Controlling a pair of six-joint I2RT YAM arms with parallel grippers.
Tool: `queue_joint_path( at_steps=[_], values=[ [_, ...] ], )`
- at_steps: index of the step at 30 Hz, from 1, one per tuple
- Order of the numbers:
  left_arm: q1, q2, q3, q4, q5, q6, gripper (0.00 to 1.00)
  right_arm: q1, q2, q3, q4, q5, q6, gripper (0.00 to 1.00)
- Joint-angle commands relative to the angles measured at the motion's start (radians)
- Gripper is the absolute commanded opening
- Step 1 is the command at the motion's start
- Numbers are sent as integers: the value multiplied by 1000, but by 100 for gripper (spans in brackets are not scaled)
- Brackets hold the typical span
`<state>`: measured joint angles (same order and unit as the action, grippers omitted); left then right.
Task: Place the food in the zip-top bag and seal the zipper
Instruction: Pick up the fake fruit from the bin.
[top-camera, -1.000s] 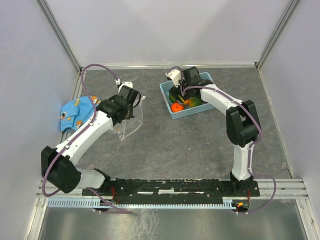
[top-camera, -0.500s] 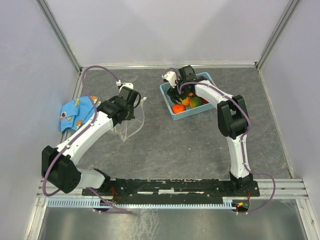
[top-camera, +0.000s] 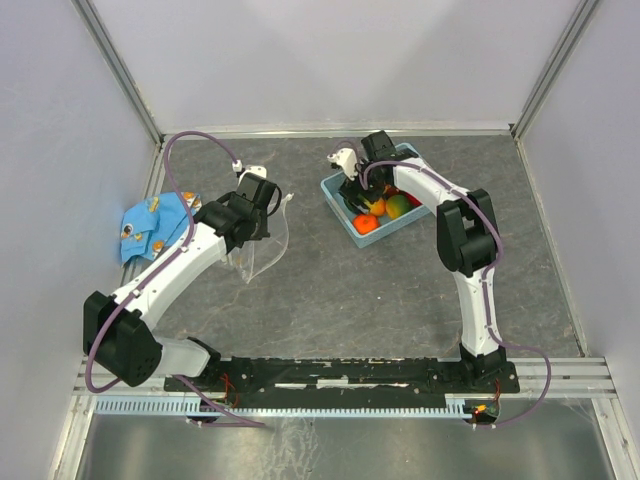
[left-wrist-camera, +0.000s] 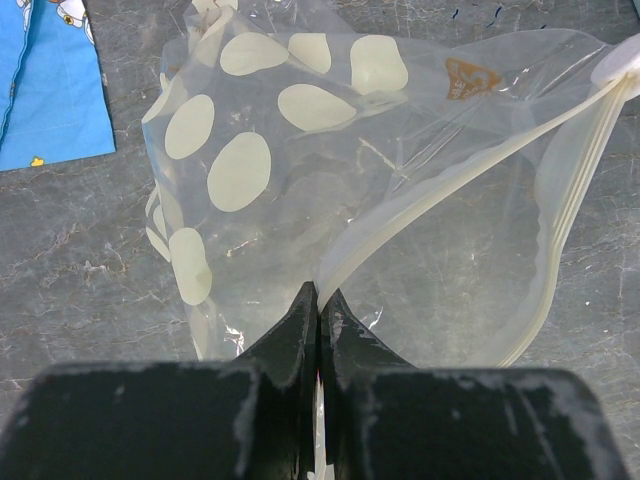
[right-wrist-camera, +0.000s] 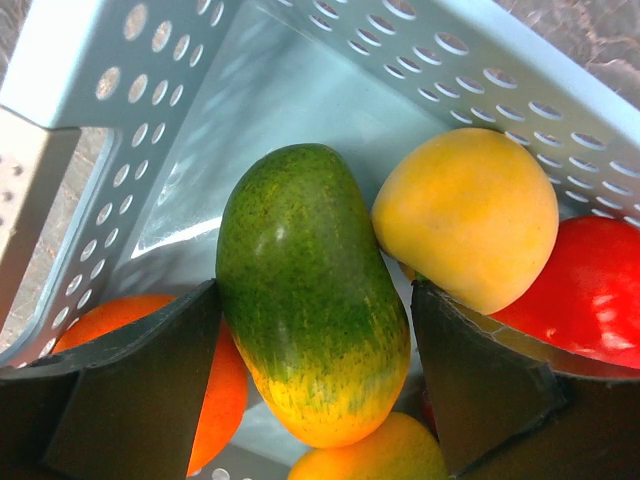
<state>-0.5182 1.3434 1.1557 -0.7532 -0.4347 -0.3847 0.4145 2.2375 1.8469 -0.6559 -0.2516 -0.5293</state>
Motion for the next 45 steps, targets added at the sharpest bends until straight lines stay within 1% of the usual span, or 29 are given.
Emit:
queue_joint_path(
  at_steps=[1, 4, 6, 10, 14, 22, 26, 36, 39, 41, 45],
  values=[
    [6, -10, 2, 34, 6, 18, 3, 1, -55, -42, -77, -32, 9, 82],
    [6, -10, 3, 34, 11, 20, 3, -1, -97, -55, -46, -24, 44, 78],
    [6, -13, 2, 34, 15, 20, 3, -1, -115, -56, -43, -22, 63, 77],
    [4, -17, 1, 33, 16, 21, 3, 0, -147, -82, -22, -11, 106, 82],
    [6, -21, 1, 34, 18, 21, 3, -5, -177, -113, 5, 37, 143, 84],
    [5, -26, 0, 35, 23, 23, 3, -22, -148, -134, 16, 31, 198, 88],
    [5, -25, -1, 35, 25, 23, 3, -30, -124, -150, 32, 35, 207, 87],
    [5, -22, -1, 35, 28, 27, 3, -45, -82, -159, 46, -34, 210, 86],
    [6, -21, -1, 34, 28, 28, 3, -51, -89, -159, 45, -37, 222, 81],
    [5, -20, -1, 34, 29, 28, 3, -52, -107, -166, 51, -42, 230, 77],
    [6, -24, -1, 34, 32, 27, 3, -55, -158, -180, 53, -65, 247, 61]
  ],
)
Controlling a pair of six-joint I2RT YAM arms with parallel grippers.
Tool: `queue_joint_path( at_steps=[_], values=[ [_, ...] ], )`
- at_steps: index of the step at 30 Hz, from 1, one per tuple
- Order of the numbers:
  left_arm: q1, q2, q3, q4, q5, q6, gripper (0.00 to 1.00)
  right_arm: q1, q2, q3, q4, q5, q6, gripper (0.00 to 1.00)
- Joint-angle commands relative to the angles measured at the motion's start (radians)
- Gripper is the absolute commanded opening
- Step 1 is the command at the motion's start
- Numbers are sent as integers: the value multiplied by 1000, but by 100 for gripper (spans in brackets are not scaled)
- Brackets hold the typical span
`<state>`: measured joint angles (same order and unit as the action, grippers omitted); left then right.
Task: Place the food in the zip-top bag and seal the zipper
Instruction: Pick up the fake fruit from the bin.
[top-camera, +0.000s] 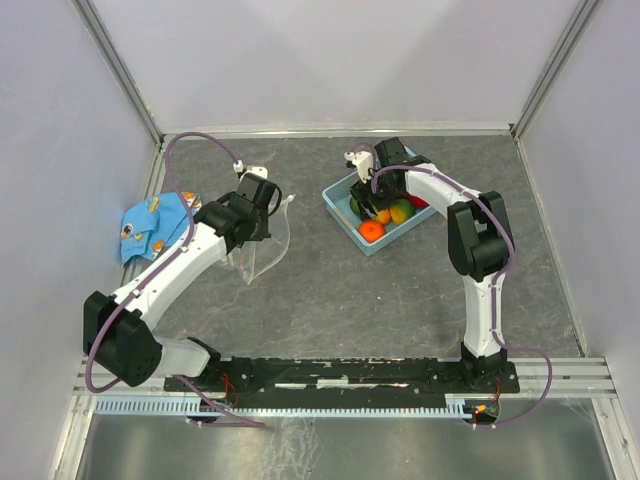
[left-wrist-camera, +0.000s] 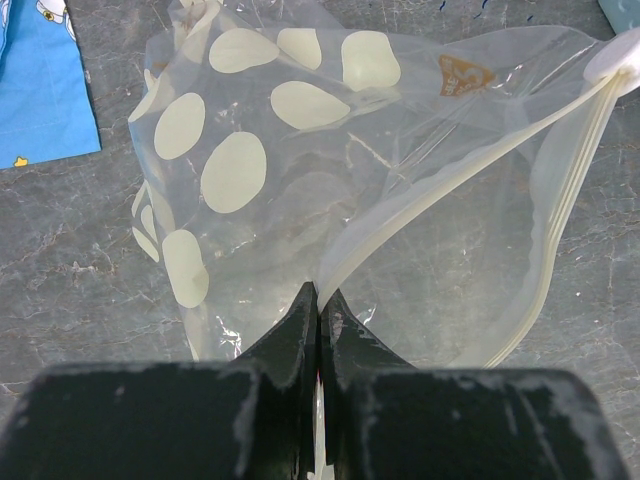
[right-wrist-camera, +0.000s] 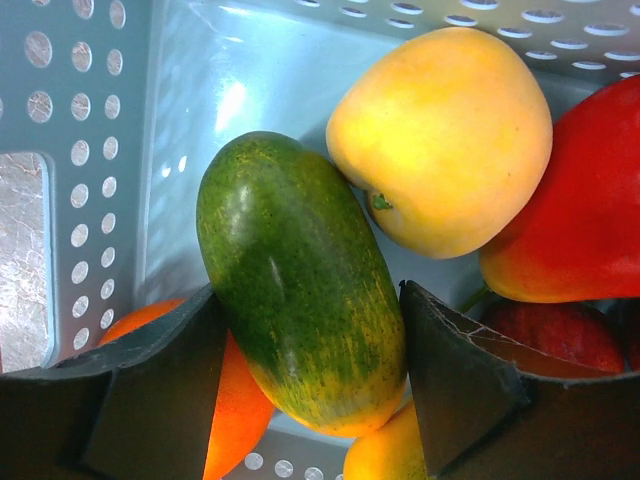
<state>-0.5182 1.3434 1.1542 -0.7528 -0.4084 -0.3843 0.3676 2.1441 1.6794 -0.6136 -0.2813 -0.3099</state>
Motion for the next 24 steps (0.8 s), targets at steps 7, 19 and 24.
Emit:
queue_joint_path(
  at_steps=[7, 19, 24],
  values=[
    [7, -35, -1, 40, 28, 30, 3, -7, -179, -59, 46, -53, 78, 48],
    [5, -58, -7, 57, 87, 38, 3, -7, -384, -141, 99, -24, 372, 38],
    [6, -64, -7, 59, 104, 39, 3, 7, -500, -220, 130, -62, 555, 36]
  ],
)
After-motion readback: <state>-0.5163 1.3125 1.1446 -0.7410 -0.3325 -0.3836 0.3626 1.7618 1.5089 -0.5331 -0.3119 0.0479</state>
